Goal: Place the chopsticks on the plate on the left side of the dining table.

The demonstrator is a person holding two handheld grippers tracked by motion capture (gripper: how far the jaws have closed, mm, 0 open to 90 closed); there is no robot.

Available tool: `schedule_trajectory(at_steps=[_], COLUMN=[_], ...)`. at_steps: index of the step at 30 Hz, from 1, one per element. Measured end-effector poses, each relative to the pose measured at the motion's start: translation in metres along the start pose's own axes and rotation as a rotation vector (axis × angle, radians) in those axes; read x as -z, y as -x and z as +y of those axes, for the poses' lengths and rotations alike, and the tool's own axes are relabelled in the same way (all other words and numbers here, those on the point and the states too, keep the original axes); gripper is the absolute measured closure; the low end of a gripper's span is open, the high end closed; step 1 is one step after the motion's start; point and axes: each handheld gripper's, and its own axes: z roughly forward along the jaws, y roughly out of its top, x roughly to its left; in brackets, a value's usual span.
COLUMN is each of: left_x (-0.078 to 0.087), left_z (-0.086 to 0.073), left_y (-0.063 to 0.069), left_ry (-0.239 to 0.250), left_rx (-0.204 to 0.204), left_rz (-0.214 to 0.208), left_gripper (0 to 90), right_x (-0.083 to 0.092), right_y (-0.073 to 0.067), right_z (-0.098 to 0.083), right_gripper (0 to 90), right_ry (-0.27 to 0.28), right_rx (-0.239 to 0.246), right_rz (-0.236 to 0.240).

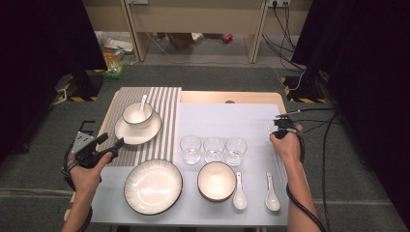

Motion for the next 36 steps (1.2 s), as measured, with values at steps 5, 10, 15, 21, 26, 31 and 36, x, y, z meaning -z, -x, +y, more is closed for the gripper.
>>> schedule_trajectory(at_steps=[5,10,15,21,26,31,36], left_x=[0.0,0.0,0.0,0.0,0.0,0.0,0.001], left_z=[0.0,0.0,0.0,0.0,-0.001,0.0,0.0], left_y=[0.0,0.001,0.001,0.001,0.001,0.002,0.001], left_ry=[0.001,0.0,-0.001,-0.001,-0.003,-0.001,0.001], left_rx=[0.0,0.0,-0.001,0.0,-0.001,-0.001,-0.001], left_rz=[0.001,0.0,-0.001,-0.001,-0.003,-0.003,-0.001], left_gripper=[28.3,28.2,28.3,28.3,28.3,28.3,28.3], right_x=[0.011,0.016,0.011,0.003,0.001,-0.001,-0.002], right_y=[-0.002,-0.001,0.0,-0.001,-0.003,-0.006,-0.006], right_z=[-0.01,-0.017,-0.017,-0.015,-0.012,-0.007,-0.005], right_gripper=[76.9,76.9,77.2,78.0,79.2,80.3,82.9], right_ry=[-0.077,-0.132,-0.165,-0.2,-0.218,-0.249,-0.269], right_rx=[0.012,0.02,0.014,0.012,0.009,0.025,0.018], right_rz=[0.008,0.011,0.012,0.005,-0.004,-0.019,-0.014])
